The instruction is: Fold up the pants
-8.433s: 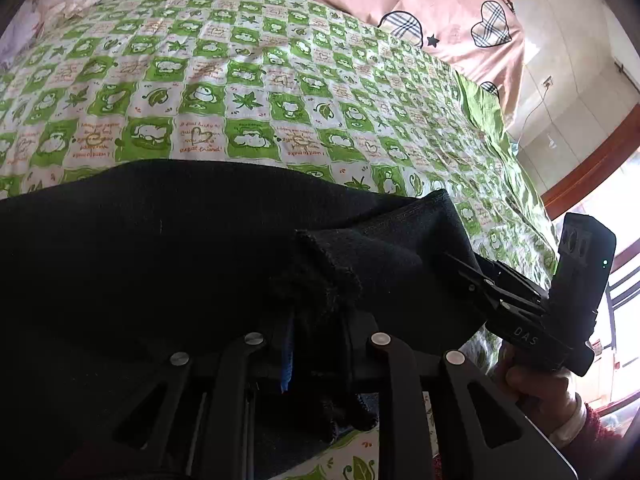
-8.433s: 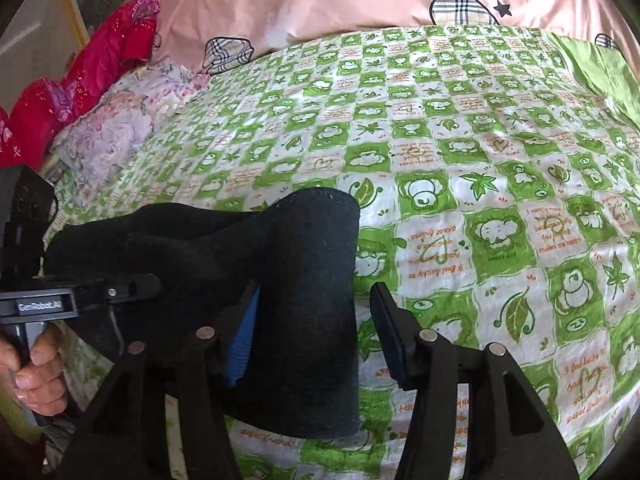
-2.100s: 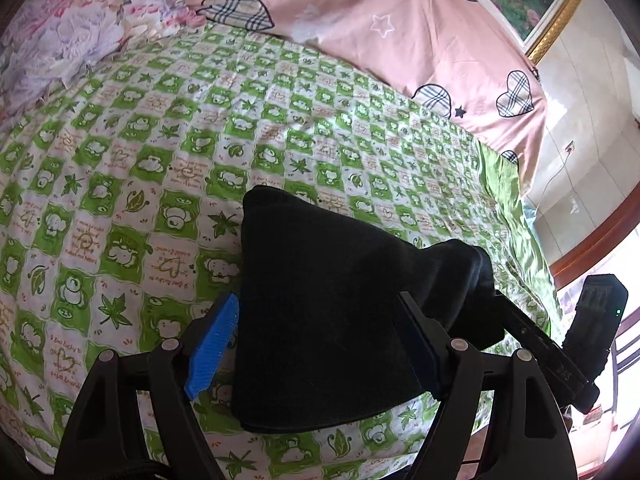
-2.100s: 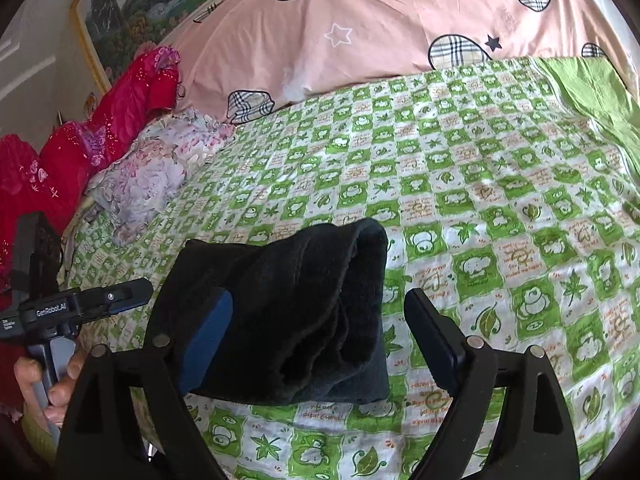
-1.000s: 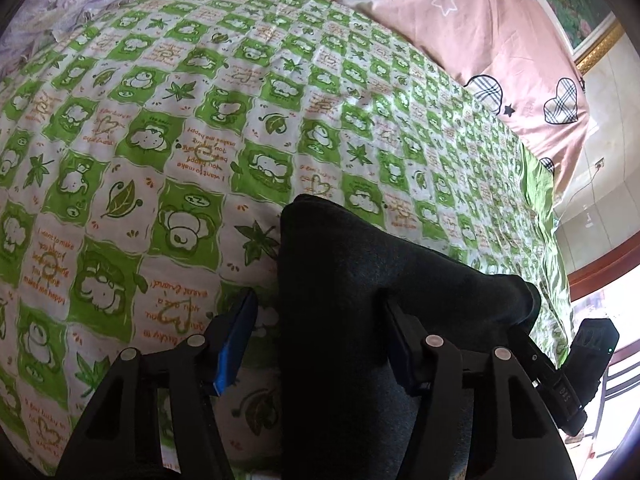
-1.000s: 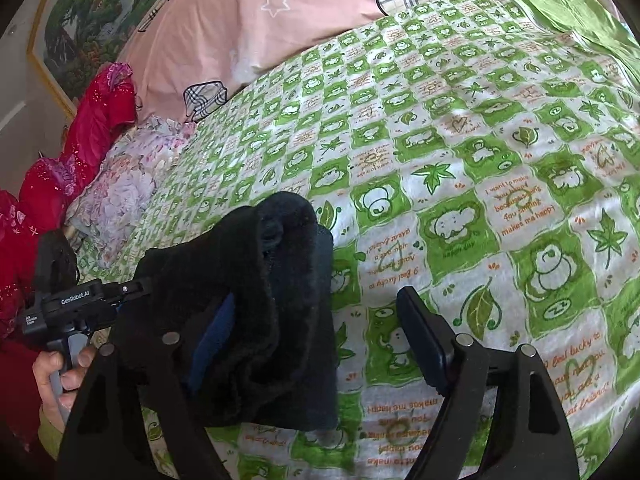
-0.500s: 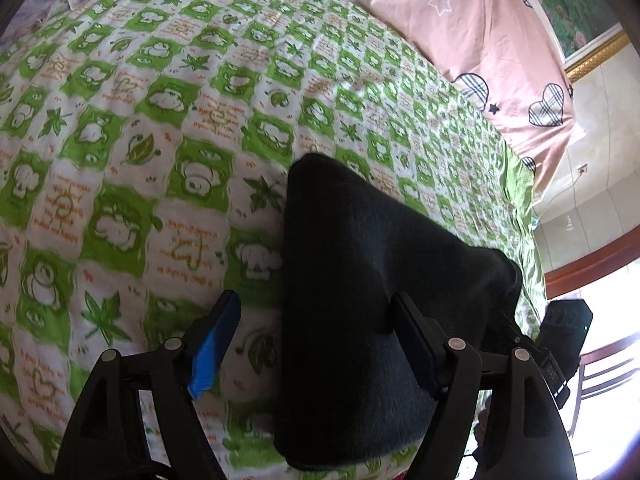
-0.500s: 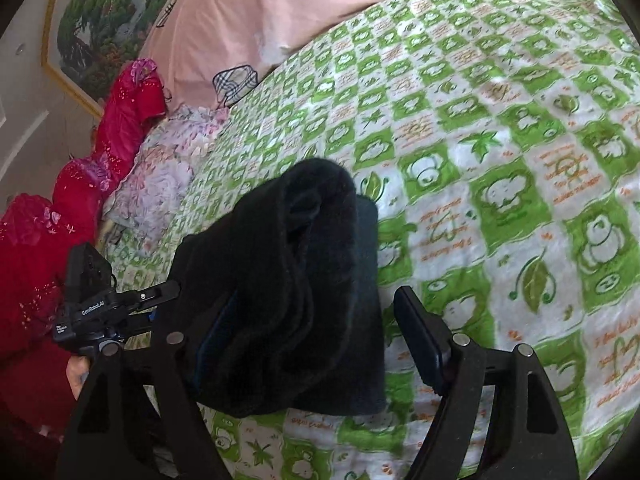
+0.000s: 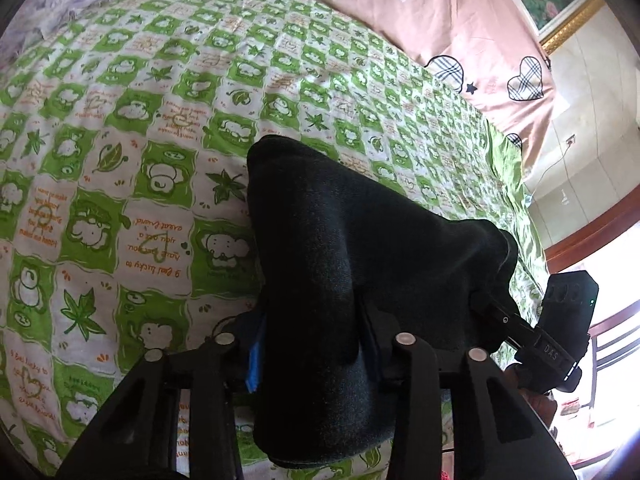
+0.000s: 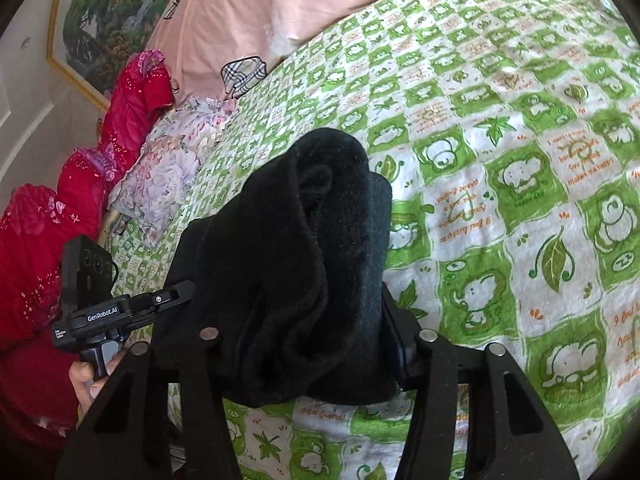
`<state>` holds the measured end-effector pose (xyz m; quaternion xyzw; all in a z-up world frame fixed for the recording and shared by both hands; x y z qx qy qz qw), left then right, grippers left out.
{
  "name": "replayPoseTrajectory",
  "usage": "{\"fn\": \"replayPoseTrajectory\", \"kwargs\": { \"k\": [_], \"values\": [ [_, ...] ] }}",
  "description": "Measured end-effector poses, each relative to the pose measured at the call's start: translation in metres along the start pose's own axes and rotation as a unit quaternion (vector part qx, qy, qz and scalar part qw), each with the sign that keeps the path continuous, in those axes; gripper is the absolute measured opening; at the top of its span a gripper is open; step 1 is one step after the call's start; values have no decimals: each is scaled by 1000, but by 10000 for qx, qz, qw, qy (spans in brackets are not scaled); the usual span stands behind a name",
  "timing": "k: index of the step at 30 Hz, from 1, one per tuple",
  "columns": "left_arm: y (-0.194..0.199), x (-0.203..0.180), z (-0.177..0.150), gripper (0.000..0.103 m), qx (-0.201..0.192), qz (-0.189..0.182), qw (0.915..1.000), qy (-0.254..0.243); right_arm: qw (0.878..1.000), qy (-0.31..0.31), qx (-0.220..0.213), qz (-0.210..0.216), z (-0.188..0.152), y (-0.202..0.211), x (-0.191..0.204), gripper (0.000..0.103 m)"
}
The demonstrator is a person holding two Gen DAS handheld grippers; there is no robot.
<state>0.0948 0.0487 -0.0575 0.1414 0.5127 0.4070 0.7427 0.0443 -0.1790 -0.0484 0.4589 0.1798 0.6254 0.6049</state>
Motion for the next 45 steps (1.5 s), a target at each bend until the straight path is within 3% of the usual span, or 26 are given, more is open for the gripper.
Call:
{"fn": "replayPoseTrajectory", "kwargs": {
  "k": [5, 12, 24, 29, 36, 45],
  "values": [
    [15, -12, 7, 26, -168, -80, 9997, -136, 9996, 210, -209, 5, 13, 10, 17, 48],
    [37, -13, 32, 25, -497, 52, 9984, -261, 9985, 396, -342, 147, 40, 3, 44, 47],
    [73, 30, 99, 26, -1021, 546, 9932, -107, 9954, 743, -386, 457, 90, -52, 102, 47],
    [68, 54, 121, 26, -1020, 718, 9922, -19, 9956, 765, -226, 494, 99, -80, 109, 47],
    [55, 75, 119, 26, -879, 828, 9927, 48, 9962, 762, 17, 409, 97, -106, 104, 49],
    [42, 91, 110, 36, -767, 772, 9940, 144, 9967, 714, 187, 350, 90, -120, 90, 57]
  ]
}}
Point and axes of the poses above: each gripper's, at about its wrist camera, not at the fingertips, and y roughly against the way its jaws point, x to its left, z to its top, the point moved 7 cm from there along -y, roughly the way its jaws point, and after that the axes turned 13 degrees about -z, right-handed, at the moved point
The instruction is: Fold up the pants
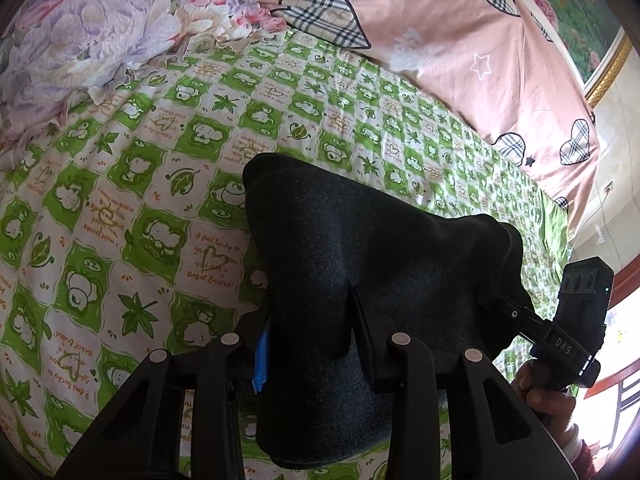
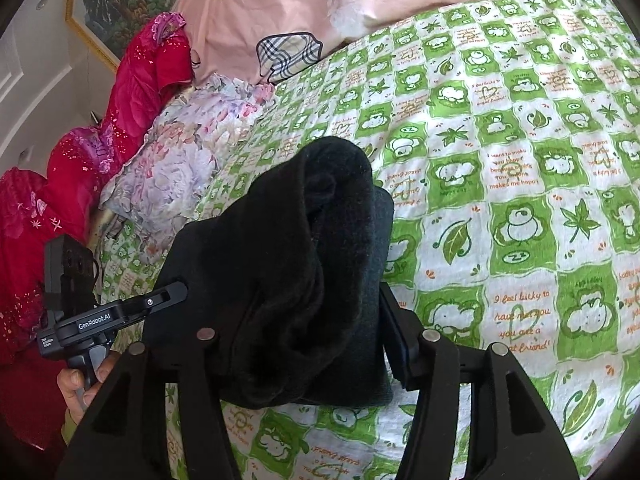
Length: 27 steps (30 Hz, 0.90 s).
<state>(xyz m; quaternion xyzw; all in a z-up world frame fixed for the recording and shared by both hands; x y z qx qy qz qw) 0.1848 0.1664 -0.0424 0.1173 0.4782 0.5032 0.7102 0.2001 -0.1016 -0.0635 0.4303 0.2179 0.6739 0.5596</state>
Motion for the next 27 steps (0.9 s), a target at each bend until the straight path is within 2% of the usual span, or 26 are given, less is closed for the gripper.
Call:
{"fn": "replayPoseTrajectory", "kwargs": {
  "k": [3, 11, 14, 27],
  "values": [
    [-1, 1, 0, 38, -1, 2, 10000, 19, 10000, 17, -3, -25, 0, 0, 1, 58],
    [4, 5, -3, 51, -53, 94, 9999, 76, 9999, 94, -44, -121, 0, 7, 0, 59],
    [8, 4, -4, 52, -66, 138, 9998, 81, 9997, 78, -122, -200, 1, 15, -5, 62],
    [16, -2, -15, 57, -48, 360, 9993, -25, 9992, 96, -198, -327, -3, 29, -7, 62]
  ]
}}
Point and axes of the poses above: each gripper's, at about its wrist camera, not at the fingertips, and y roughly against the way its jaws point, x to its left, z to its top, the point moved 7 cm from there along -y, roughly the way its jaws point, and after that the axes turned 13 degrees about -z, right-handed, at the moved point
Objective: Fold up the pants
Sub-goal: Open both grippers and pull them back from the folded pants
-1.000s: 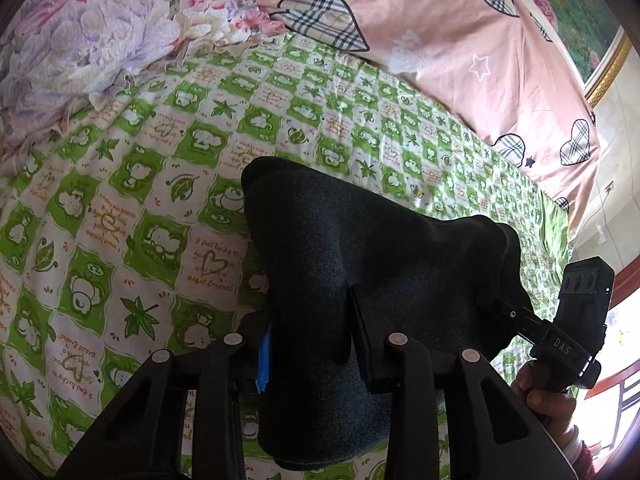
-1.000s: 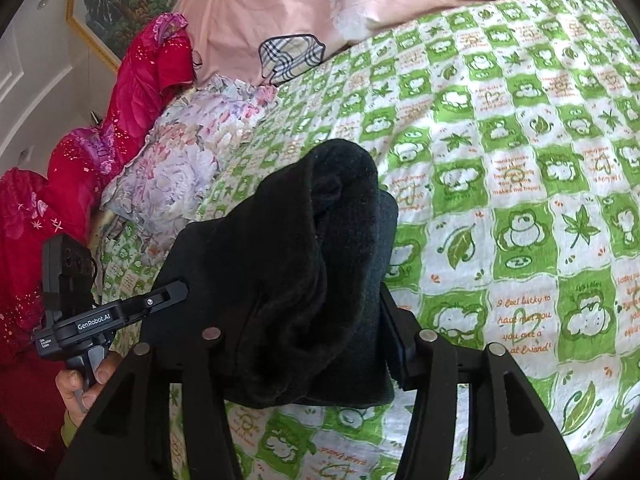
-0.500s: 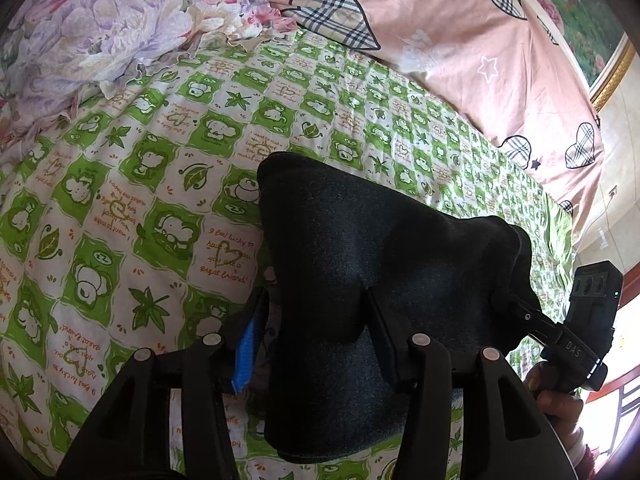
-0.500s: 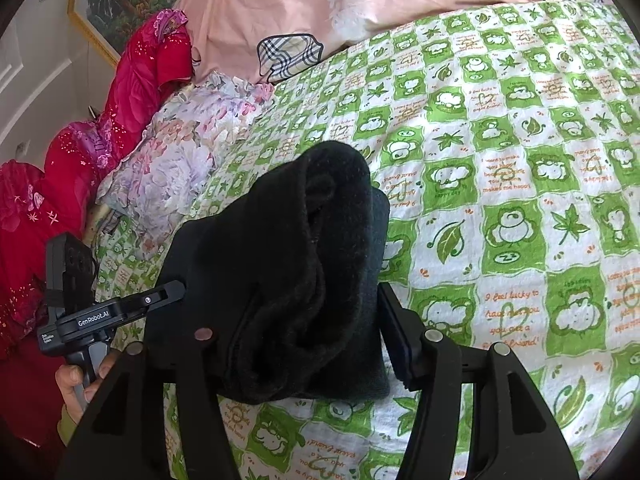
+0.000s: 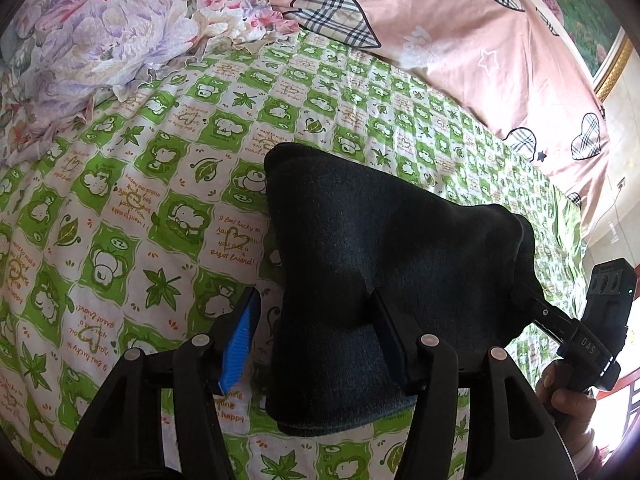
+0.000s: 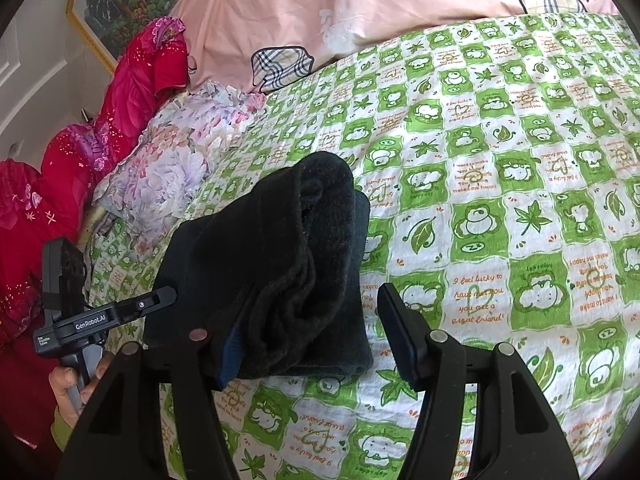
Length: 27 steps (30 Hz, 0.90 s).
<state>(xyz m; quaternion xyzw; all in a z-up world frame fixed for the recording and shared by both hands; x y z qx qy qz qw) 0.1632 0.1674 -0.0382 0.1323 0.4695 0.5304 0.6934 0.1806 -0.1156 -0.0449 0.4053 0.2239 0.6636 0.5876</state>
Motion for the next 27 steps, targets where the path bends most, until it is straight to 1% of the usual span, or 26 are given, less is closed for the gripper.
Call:
{"fn": "replayPoseTrajectory", "kwargs": {
  "k": [3, 5, 6, 8, 10, 13, 16, 21, 23, 27],
  "values": [
    [7, -3, -3, 59, -54, 71, 9999, -55, 10000, 46, -76, -39, -2, 8, 3, 62],
    [12, -6, -7, 63, -99, 137, 9998, -107, 9998, 87, -132, -94, -4, 15, 4, 63],
    [14, -8, -9, 65, -122, 177, 9997, -140, 9997, 114, -176, -133, -5, 19, 5, 66],
    [21, -12, -15, 74, -200, 331, 9990, -224, 9991, 210, -301, -231, -8, 29, 8, 71],
    [29, -16, -20, 76, -312, 442, 9981, -295, 9979, 367, -411, -341, -12, 37, 13, 77],
    [40, -24, -30, 81, -420, 584, 9966, -409, 9948, 688, -553, -498, -19, 50, 23, 81],
    [50, -33, -42, 82, -524, 702, 9947, -536, 9905, 1002, -676, -655, -27, 60, 33, 87],
    [58, -39, -59, 83, -570, 869, 9928, -597, 9814, 1459, -899, -860, -41, 74, 49, 90],
    [60, -39, -65, 83, -589, 1022, 9910, -640, 9784, 1578, -971, -913, -46, 77, 53, 92],
    [64, -40, -68, 83, -714, 1220, 9874, -717, 9767, 1637, -1056, -904, -52, 81, 58, 96]
  ]
}}
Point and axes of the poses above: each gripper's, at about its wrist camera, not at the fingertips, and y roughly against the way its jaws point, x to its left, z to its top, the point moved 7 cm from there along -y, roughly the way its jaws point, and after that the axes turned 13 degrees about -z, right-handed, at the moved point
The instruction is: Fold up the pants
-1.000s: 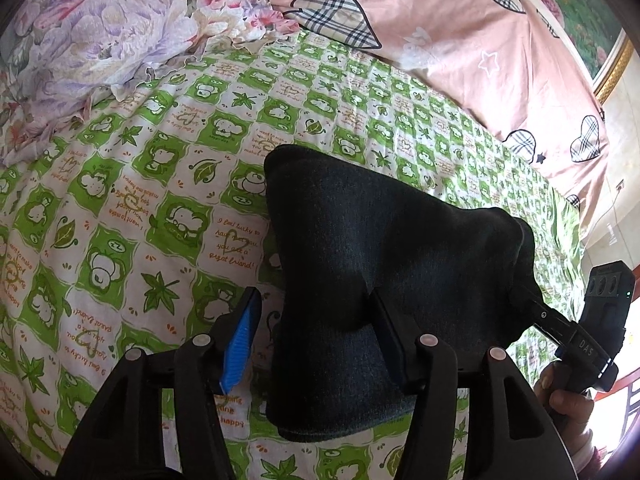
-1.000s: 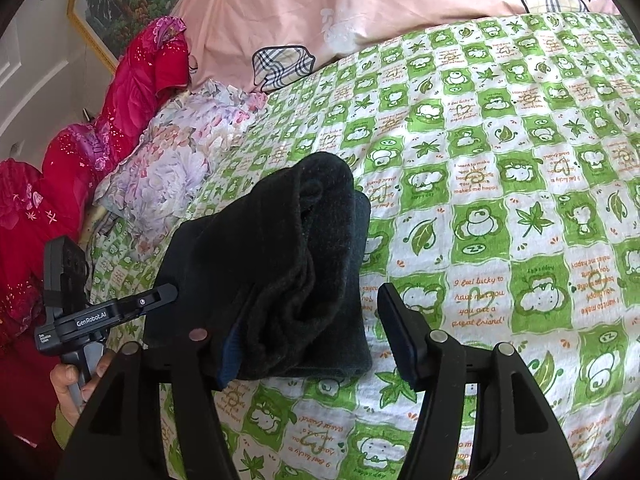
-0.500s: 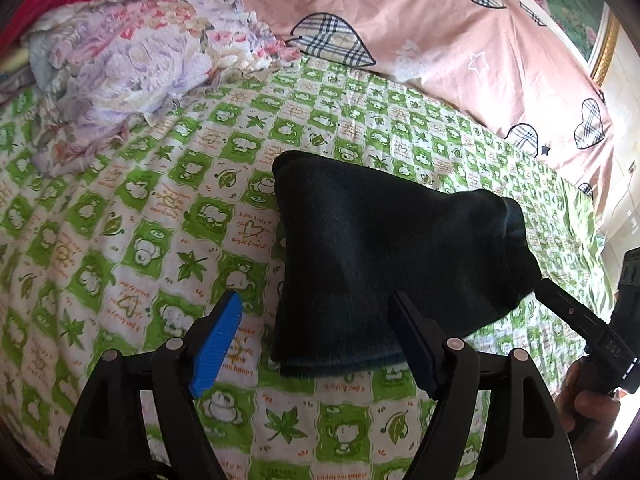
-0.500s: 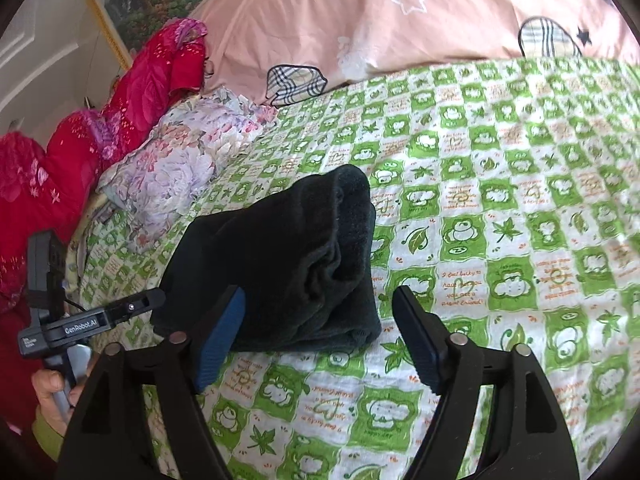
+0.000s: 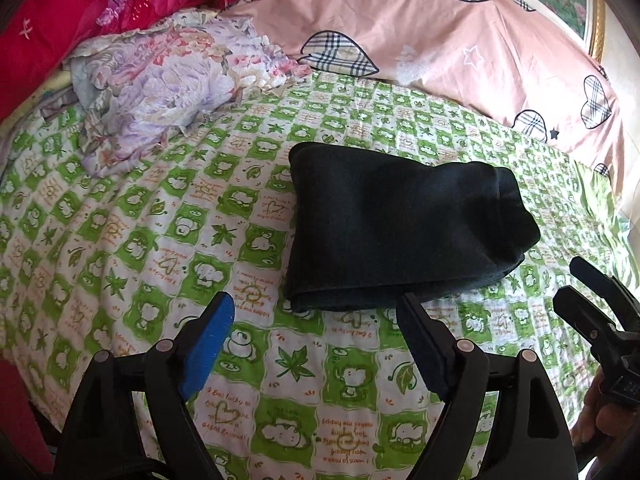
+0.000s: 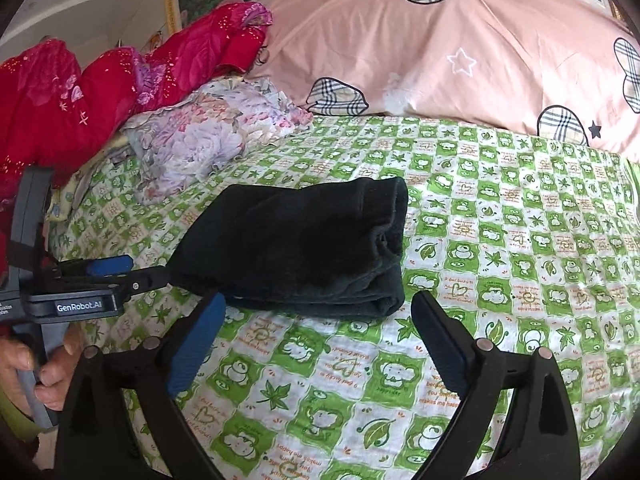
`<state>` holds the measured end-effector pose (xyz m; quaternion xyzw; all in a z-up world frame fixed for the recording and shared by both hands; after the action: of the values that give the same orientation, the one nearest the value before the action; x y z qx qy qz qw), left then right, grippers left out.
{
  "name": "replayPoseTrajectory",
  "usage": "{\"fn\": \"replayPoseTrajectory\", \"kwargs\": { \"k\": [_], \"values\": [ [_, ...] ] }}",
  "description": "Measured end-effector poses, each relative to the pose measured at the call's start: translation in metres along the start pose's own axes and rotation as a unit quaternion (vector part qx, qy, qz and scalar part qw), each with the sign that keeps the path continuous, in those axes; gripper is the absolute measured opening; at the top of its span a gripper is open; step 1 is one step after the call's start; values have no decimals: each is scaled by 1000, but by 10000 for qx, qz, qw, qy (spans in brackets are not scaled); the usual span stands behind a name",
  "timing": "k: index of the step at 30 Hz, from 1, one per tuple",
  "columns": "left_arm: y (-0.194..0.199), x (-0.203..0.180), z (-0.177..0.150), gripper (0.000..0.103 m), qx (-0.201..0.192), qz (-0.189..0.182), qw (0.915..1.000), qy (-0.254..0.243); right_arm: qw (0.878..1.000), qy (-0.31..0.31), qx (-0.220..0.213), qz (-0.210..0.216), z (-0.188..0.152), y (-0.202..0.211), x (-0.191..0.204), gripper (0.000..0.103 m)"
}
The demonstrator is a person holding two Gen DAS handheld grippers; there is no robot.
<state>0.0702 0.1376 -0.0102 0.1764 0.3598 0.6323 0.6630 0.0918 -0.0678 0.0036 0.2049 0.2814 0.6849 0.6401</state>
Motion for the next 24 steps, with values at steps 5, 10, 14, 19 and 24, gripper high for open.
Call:
{"fn": "replayPoseTrajectory", "kwargs": {
  "k": [5, 10, 14, 19, 24],
  "values": [
    [7, -6, -2, 84, -135, 224, 9993, -263, 10000, -14, 57, 5, -7, 0, 3, 96],
    [10, -12, -9, 84, -229, 277, 9987, -361, 10000, -48, 64, -6, -12, 1, 4, 97],
    [8, -17, -16, 84, -187, 361, 9981, -455, 9999, -11, 108, 3, -15, -1, 4, 98],
    [3, -14, -20, 85, -68, 441, 9980, -445, 9999, -17, 112, -1, -16, -2, 4, 98],
    [4, -10, -20, 87, -140, 406, 9983, -387, 10000, -32, 57, 18, -17, -3, 6, 99]
  ]
}}
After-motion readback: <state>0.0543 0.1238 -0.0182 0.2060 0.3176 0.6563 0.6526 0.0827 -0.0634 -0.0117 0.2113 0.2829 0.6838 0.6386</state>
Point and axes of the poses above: each gripper's, at about its wrist camera, not at the fingertips, and y roughly against the way its jaws point, x to its left, z to its top, the point moved 7 cm from there along -y, roughly the way its jaws point, and after that the axes turned 13 degrees about -z, right-handed, at the moved point
